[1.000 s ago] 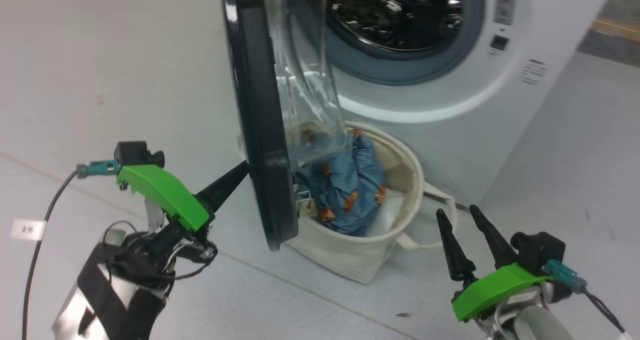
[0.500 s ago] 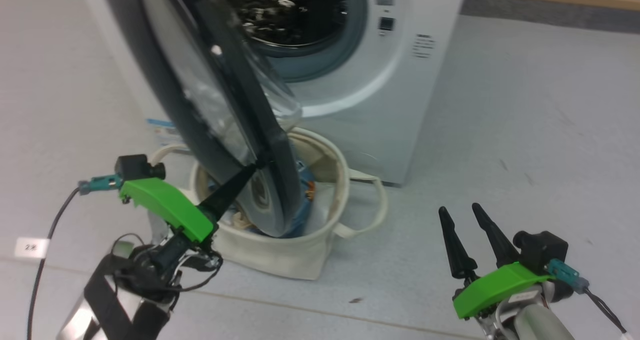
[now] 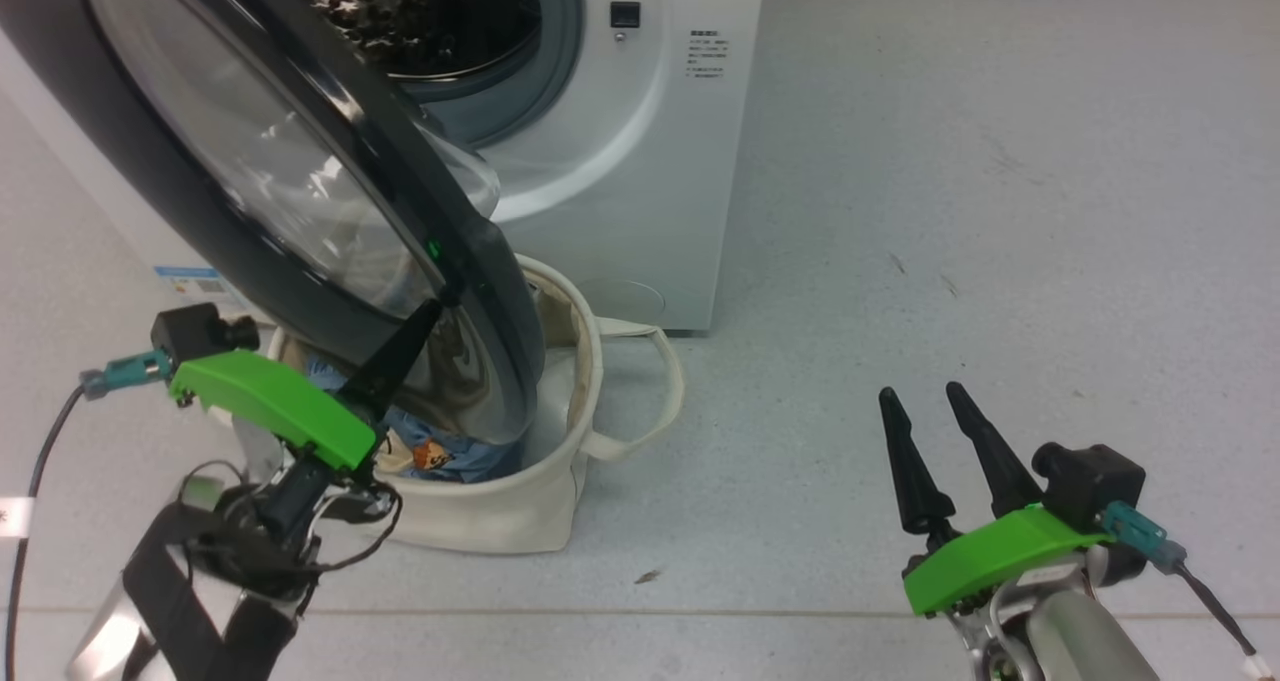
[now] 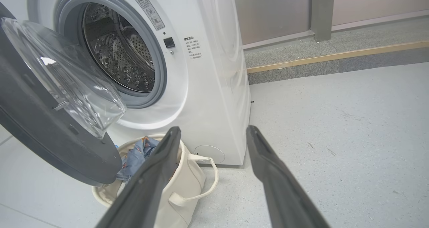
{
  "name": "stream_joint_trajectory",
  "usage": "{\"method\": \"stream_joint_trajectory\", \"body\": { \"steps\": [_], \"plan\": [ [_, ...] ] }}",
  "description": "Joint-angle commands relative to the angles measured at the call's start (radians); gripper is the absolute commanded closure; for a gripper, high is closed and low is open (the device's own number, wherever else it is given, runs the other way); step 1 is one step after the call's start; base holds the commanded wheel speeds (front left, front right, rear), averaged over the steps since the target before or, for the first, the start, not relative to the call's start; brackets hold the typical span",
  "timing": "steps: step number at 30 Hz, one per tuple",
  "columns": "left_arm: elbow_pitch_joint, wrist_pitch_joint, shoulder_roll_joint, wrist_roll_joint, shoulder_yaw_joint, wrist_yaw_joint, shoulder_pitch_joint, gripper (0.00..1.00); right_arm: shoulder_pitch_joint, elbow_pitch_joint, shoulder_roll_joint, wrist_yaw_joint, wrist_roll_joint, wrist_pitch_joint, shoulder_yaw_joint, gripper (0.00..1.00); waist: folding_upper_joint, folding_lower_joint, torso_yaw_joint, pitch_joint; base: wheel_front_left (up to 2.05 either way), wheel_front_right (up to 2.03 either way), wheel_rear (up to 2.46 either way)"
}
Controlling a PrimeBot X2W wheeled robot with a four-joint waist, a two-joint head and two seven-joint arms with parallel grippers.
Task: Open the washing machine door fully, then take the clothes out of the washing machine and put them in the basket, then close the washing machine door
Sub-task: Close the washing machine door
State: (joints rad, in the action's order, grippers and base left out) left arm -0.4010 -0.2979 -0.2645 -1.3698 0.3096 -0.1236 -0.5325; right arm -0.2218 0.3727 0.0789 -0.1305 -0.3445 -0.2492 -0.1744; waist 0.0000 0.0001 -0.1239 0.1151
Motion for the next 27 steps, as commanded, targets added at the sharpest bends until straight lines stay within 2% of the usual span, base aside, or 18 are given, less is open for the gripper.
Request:
{"method": "stream_joint_trajectory", "body": {
  "steps": [1,3,4,5,6,10,15,19,20,27],
  "plan": [
    [0.034,0.016,-0.052,0.003,-0.03,-0.007,-0.054,1.0,-0.036,-0.038,-0.008,0.0,0.0,-0.012,-0.015,0.0,0.0,-0.0001,-0.009,0.0,0.0,0.0,0.0],
    [0.033,0.031,-0.065,0.011,-0.02,-0.007,-0.053,1.0,-0.035,-0.04,-0.009,0.0,0.0,-0.012,-0.012,0.0,0.0,-0.0001,-0.011,-0.003,0.0,0.0,0.0],
    [0.033,0.043,-0.07,0.013,-0.018,-0.007,-0.052,0.88,-0.034,-0.04,-0.01,0.0,0.0,-0.012,-0.011,0.0,0.0,-0.0001,-0.011,-0.006,0.0,0.0,0.0],
    [0.03,0.073,-0.084,0.028,-0.012,-0.007,-0.049,0.05,-0.031,-0.04,-0.011,0.0,0.001,-0.012,-0.009,0.0,0.0,-0.0001,-0.008,-0.013,0.0,0.0,0.0],
    [0.028,0.092,-0.096,0.049,-0.001,-0.007,-0.047,0.0,-0.029,-0.04,-0.011,0.0,0.002,-0.012,-0.008,0.0,0.0,-0.0001,-0.005,-0.019,0.0,0.0,0.0],
    [0.01,0.203,-0.147,0.143,0.03,-0.007,-0.02,0.0,-0.019,-0.034,-0.009,0.0,0.005,-0.013,-0.009,0.0,0.0,-0.0001,0.0,-0.055,0.0,0.0,0.0],
    [-0.021,0.35,-0.241,0.285,0.055,-0.007,0.041,0.0,-0.014,-0.038,-0.009,0.0,0.004,-0.013,-0.006,0.0,0.0,-0.0001,-0.006,-0.092,0.0,0.0,0.0],
    [-0.02,0.434,-0.303,0.348,0.045,-0.004,0.096,0.0,-0.01,-0.04,-0.01,0.0,0.005,-0.013,-0.004,0.0,0.0,-0.0001,-0.008,-0.108,0.0,0.0,0.0],
    [-0.02,0.434,-0.303,0.348,0.045,-0.004,0.096,0.0,-0.01,-0.04,-0.01,0.0,0.005,-0.013,-0.004,0.0,0.0,-0.0001,-0.008,-0.108,0.0,0.0,0.0],
    [0.021,0.549,-0.387,0.446,-0.034,0.059,0.217,0.0,0.002,-0.037,-0.007,0.0,0.009,-0.013,-0.007,0.0,0.0,-0.0001,-0.015,-0.139,0.0,0.0,0.0]
  ]
}}
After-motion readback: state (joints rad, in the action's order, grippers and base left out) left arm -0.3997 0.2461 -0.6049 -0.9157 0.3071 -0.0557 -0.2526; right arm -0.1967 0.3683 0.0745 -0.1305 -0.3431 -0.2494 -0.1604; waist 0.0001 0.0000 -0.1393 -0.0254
